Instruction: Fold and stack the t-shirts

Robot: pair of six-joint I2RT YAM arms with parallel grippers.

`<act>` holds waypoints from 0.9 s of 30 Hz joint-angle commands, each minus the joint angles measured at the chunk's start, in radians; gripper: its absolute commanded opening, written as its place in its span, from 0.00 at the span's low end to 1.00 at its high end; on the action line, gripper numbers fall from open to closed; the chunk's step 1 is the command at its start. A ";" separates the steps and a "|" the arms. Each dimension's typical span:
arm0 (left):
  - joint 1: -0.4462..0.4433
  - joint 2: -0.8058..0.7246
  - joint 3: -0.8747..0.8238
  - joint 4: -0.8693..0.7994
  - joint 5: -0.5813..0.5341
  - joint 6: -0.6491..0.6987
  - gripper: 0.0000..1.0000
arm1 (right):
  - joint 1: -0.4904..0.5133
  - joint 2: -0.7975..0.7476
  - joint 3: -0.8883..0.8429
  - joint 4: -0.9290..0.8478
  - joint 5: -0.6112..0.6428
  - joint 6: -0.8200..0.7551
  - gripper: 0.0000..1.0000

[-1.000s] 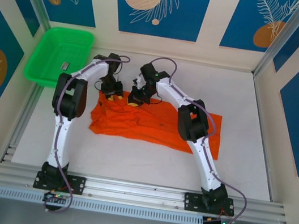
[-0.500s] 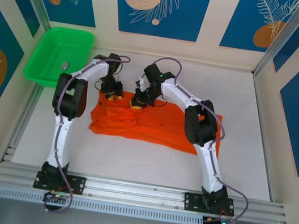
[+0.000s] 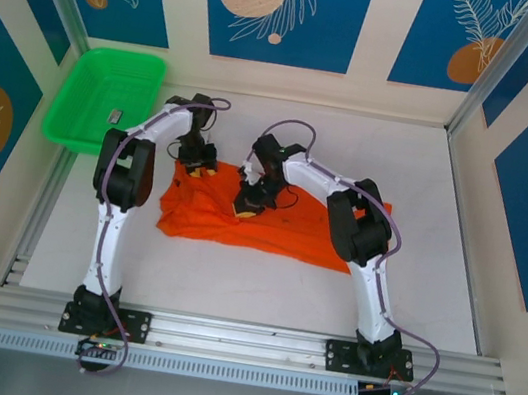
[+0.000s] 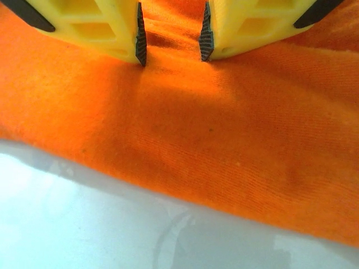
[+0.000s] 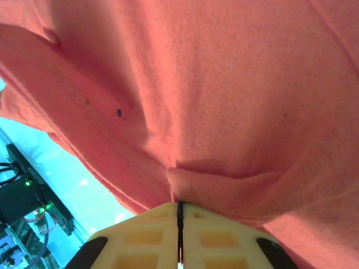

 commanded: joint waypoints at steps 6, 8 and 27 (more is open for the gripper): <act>0.012 0.049 0.025 -0.019 -0.040 0.024 0.34 | -0.002 -0.143 -0.143 0.050 0.043 -0.011 0.28; 0.012 0.047 0.030 -0.021 -0.040 0.024 0.34 | -0.014 -0.168 -0.173 0.071 0.055 0.002 0.36; -0.021 -0.156 -0.059 0.022 0.014 0.008 0.29 | -0.165 -0.159 -0.008 0.100 -0.037 0.203 0.08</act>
